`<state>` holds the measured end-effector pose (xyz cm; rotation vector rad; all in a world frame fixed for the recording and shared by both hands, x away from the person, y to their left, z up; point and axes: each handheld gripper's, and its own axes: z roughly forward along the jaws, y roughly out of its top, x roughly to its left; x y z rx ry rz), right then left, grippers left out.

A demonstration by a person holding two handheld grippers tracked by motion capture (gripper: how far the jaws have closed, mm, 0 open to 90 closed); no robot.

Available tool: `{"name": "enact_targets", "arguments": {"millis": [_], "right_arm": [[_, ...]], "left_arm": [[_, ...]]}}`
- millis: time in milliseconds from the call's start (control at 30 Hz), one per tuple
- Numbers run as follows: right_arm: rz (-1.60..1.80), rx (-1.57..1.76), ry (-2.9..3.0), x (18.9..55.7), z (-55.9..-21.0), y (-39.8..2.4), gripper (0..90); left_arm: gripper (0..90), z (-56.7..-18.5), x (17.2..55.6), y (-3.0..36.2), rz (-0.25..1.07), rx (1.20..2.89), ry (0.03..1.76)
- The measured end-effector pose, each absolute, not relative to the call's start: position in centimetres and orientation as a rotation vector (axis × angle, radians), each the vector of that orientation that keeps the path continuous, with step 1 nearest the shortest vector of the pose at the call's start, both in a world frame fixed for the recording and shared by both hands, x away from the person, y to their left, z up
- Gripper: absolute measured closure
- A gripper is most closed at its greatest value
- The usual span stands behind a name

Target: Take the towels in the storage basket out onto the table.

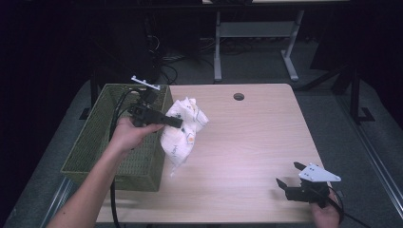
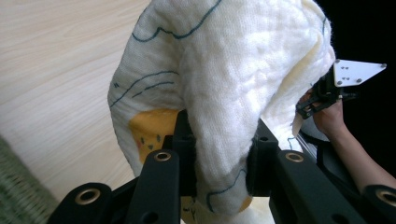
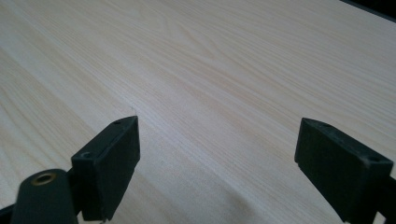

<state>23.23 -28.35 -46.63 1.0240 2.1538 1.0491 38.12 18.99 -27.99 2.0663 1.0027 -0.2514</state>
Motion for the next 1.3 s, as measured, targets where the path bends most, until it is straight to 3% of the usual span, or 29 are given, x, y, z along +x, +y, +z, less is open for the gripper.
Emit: {"name": "enact_targets", "arguments": {"millis": [1300], "right_arm": [[1.043, 1.04, 2.149, 23.4, -46.9, -28.5, 13.7]], "left_arm": [[69.4, -32.7, 39.7, 10.5, -0.331, 2.146, 0.932]]}}
